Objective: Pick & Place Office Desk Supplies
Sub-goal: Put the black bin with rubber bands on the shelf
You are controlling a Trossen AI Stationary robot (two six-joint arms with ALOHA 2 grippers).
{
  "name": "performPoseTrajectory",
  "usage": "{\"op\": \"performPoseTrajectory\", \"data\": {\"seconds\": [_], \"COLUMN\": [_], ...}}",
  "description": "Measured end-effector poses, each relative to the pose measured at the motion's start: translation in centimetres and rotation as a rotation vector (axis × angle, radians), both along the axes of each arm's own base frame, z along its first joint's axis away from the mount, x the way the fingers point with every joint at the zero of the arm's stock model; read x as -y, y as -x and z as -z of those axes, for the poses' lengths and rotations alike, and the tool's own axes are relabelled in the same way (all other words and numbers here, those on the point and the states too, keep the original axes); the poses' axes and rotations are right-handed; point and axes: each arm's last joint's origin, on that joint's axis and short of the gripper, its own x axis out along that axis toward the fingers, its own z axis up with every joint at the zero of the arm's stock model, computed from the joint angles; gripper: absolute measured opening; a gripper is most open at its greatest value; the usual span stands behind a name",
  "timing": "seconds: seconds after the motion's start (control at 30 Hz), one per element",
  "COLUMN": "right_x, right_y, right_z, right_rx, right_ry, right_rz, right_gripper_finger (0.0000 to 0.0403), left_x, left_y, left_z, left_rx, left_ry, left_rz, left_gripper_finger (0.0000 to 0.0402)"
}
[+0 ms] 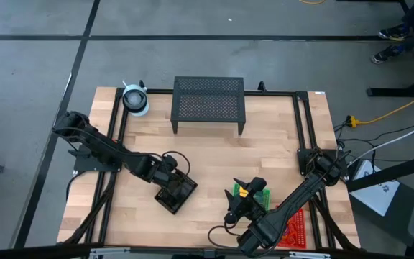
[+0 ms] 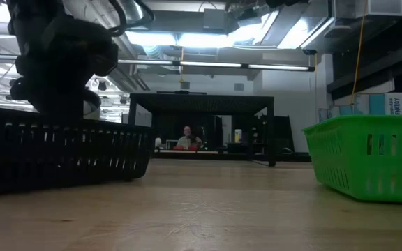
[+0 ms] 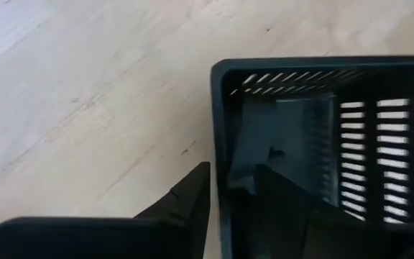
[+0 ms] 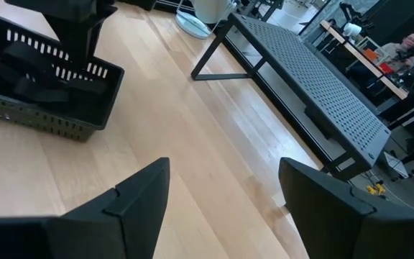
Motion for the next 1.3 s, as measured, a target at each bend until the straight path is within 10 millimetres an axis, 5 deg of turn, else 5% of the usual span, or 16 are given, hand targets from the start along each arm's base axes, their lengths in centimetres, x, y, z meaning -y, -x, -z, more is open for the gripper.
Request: {"op": "performPoseTrajectory", "data": {"seconds": [1.13,1.3], "right_x": [-0.1,-0.1], "right_y": [-0.1,-0.1], "right_z": [0.1,0.1], "right_rx": [0.004,0.003], "right_ry": [-0.025,-0.025], "right_rz": [0.002,0.002], "right_gripper_finger": [0.0263,0.0263], "left_x": [0.2,0.0], "left_y": [-0.3,-0.2], "left_z": [2.4,2.2], "left_rx": [-0.118,-0.115], "left_ry": [-0.054,-0.094], "left_rz": [0.064,0.082], "left_gripper_finger": [0.0085,0.0042]}}
